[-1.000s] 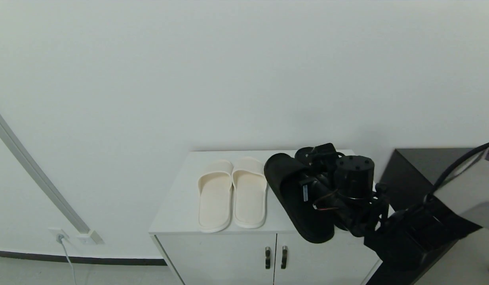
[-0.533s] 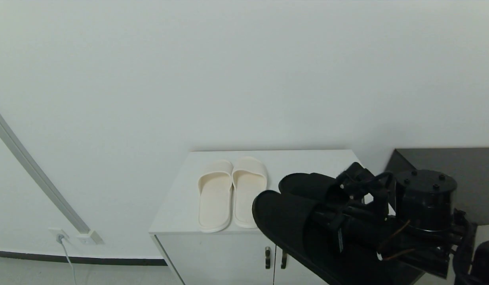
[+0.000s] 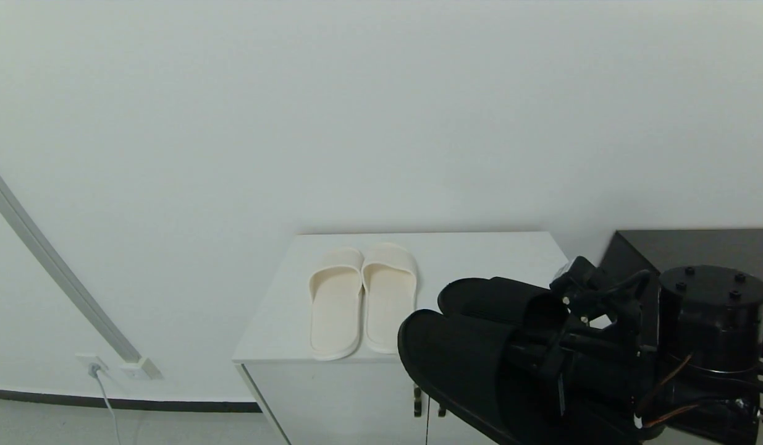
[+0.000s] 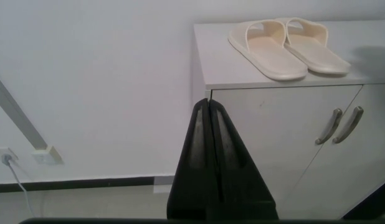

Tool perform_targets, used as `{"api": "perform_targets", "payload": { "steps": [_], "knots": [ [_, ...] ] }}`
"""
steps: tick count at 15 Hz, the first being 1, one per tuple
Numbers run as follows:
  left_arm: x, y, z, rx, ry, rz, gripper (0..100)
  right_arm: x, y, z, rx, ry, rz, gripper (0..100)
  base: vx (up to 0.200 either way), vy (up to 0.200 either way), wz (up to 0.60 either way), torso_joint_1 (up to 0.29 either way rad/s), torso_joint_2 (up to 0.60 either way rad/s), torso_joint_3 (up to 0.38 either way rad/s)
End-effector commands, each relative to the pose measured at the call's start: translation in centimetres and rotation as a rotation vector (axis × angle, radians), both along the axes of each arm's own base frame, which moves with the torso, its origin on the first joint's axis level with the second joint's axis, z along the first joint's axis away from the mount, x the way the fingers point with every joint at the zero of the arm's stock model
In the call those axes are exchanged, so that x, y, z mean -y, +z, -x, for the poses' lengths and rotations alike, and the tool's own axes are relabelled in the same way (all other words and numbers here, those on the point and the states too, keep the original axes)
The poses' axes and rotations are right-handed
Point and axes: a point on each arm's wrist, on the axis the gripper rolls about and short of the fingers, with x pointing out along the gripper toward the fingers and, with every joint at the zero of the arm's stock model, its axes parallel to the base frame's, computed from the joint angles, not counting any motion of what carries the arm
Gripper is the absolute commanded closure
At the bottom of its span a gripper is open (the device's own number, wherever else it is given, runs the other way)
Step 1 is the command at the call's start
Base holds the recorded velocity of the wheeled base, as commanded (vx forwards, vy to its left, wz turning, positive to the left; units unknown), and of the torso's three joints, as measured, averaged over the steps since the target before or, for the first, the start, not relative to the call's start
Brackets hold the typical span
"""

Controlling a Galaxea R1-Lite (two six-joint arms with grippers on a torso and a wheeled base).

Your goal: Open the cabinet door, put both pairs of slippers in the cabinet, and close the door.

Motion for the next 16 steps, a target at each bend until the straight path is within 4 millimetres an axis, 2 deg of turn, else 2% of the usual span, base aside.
{"api": "perform_targets", "payload": {
  "steps": [1, 6, 16],
  "knots": [
    [0.0, 0.01, -0.01, -0.001, 0.0, 0.0, 100, 0.07, 0.03, 0.14, 0.001, 0.002, -0.001, 100, -0.2, 0.0, 0.0, 0.017, 0.01, -0.002],
    [0.0, 0.0, 0.0, 0.0, 0.0, 0.0, 100, 0.07, -0.29, 0.18, -0.005, 0.012, 0.005, 100, -0.2, 0.0, 0.0, -0.005, 0.0, 0.004],
    [0.0, 0.0, 0.0, 0.0, 0.0, 0.0, 100, 0.14, -0.46, 0.26, -0.01, 0.013, 0.009, 100, 0.0, 0.0, 0.0, 0.0, 0.0, 0.0]
  ]
}}
